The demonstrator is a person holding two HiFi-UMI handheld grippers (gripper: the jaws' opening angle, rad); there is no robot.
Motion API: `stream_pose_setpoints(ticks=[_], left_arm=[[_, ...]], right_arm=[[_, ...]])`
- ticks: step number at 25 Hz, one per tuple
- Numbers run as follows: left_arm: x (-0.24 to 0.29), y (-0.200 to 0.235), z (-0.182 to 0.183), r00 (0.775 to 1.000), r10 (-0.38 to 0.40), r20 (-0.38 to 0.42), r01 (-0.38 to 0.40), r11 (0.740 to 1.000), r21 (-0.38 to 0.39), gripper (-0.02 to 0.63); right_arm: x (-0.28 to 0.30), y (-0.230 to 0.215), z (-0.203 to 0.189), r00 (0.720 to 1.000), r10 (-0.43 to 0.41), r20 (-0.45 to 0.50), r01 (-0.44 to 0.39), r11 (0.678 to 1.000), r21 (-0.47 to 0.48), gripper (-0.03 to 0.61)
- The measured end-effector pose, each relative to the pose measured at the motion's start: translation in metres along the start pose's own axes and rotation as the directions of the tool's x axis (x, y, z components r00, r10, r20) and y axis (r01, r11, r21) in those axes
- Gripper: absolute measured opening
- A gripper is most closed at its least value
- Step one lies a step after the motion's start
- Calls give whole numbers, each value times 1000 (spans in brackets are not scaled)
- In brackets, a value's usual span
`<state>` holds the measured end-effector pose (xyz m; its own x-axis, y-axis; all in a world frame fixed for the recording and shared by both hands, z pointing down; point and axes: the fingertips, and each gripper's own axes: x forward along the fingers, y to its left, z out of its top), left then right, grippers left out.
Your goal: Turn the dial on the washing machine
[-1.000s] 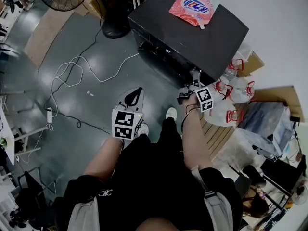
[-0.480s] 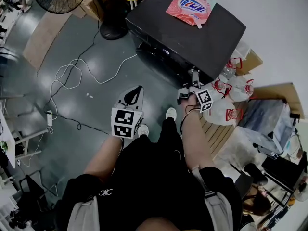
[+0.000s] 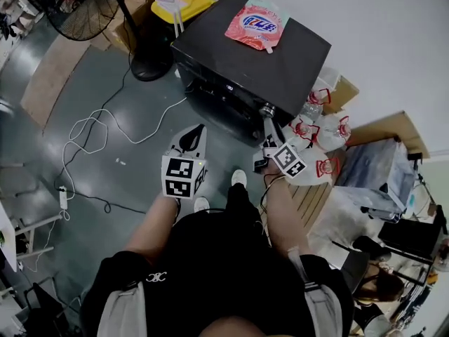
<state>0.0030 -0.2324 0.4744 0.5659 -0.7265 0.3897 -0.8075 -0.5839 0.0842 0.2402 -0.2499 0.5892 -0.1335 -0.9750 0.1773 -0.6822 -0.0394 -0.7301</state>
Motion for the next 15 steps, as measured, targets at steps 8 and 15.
stream_pose_setpoints(ticks=[8, 15], left_arm=[[-22, -8, 31, 992, -52, 113, 50, 999, 18, -5], [-45, -15, 49, 978, -93, 188, 84, 995, 52, -5]], right_arm=[[-72, 115, 66, 980, 6, 196, 89, 876, -474, 2], [-113, 176, 66, 960, 0, 282, 182, 764, -619, 0]])
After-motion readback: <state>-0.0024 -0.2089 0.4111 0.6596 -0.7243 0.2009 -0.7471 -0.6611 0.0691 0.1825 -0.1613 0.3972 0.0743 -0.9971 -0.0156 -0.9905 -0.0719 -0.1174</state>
